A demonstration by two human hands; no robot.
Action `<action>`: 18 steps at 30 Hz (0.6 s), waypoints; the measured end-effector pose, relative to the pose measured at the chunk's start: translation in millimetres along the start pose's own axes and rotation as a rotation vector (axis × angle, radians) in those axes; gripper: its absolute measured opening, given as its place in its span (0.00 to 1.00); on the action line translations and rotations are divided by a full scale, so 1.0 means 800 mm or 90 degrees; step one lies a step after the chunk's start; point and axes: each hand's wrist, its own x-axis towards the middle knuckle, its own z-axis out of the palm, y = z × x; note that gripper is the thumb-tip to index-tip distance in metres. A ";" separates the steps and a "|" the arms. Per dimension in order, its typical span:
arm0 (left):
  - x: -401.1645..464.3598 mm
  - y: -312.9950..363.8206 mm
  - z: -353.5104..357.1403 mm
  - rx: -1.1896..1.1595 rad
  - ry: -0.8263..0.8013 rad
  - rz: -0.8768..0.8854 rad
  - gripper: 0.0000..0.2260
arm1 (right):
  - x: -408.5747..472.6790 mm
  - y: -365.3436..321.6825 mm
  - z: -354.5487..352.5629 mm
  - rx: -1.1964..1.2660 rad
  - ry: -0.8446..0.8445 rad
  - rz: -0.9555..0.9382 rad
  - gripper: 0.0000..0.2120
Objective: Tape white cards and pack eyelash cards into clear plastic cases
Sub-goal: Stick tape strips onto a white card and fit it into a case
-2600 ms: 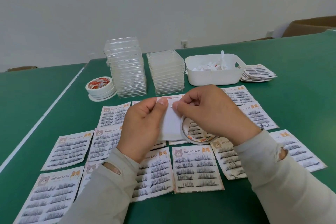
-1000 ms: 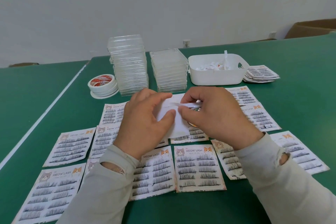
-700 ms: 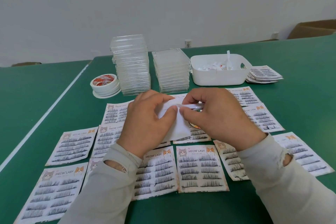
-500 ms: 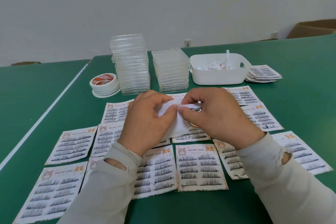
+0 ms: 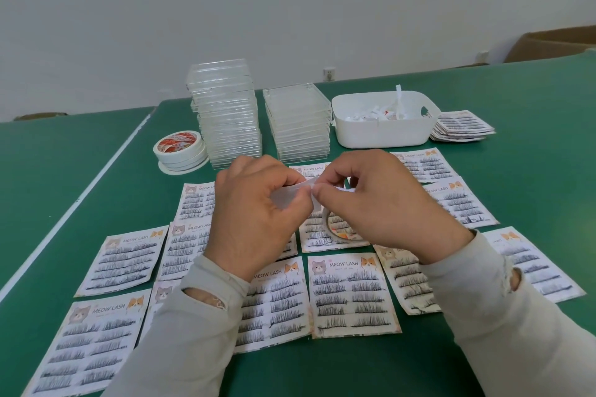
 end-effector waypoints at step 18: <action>0.003 -0.006 -0.017 -0.198 -0.019 -0.095 0.06 | 0.000 0.003 -0.025 0.424 -0.078 0.089 0.03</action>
